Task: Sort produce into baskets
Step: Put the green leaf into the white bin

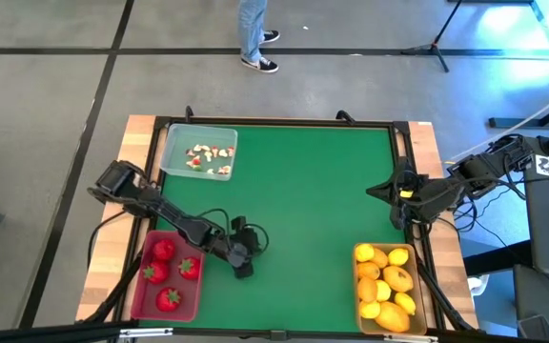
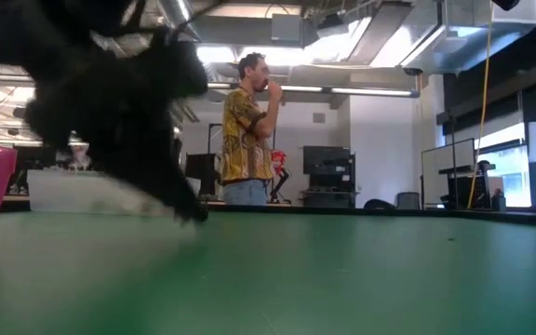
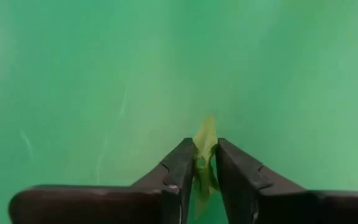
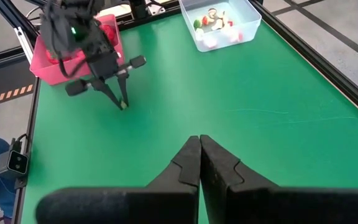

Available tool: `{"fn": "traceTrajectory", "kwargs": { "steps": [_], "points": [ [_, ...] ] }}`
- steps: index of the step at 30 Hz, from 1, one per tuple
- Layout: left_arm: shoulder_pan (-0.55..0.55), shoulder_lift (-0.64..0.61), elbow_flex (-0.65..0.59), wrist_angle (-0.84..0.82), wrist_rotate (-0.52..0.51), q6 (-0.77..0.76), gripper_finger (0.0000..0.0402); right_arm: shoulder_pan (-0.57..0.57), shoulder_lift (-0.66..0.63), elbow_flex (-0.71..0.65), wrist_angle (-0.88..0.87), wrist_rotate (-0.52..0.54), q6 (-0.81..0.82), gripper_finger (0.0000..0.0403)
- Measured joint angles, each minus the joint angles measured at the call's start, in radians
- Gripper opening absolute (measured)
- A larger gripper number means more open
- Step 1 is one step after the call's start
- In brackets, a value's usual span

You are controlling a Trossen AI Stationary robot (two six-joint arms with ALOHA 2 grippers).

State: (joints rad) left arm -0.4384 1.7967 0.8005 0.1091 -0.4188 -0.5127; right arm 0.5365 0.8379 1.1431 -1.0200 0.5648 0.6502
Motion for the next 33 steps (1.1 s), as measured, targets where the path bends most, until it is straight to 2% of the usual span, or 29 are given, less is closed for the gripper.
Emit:
{"fn": "traceTrajectory", "kwargs": {
  "steps": [4, 7, 14, 17, 23, 29, 33],
  "points": [
    [0.010, -0.097, 0.002, -0.010, -0.014, 0.047, 0.0058, 0.000, 0.000, 0.000, -0.001, 0.000, 0.000, 0.0005],
    [0.023, -0.184, 0.003, -0.085, -0.038, 0.087, 0.0054, 0.000, 0.000, 0.000, -0.002, 0.001, 0.000, 0.0005],
    [0.084, -0.453, 0.003, -0.343, -0.223, 0.156, 0.0049, 0.000, 0.001, 0.000, -0.004, 0.002, -0.003, 0.0005],
    [0.129, -0.581, 0.003, -0.435, -0.268, 0.183, 0.0049, 0.000, 0.001, 0.000, -0.006, 0.002, -0.004, 0.0005],
    [0.272, -0.786, -0.001, -0.565, -0.286, 0.225, 0.0049, 0.000, 0.001, 0.000, -0.010, 0.023, -0.027, 0.0005],
    [0.460, -0.918, -0.080, -0.606, -0.284, 0.235, 0.0049, 0.000, 0.001, 0.000, -0.010, 0.030, -0.030, 0.0005],
    [0.599, -0.971, -0.156, -0.600, -0.220, 0.258, 0.0049, 0.000, 0.001, 0.000, -0.010, 0.029, -0.030, 0.0005]
  ]
}}
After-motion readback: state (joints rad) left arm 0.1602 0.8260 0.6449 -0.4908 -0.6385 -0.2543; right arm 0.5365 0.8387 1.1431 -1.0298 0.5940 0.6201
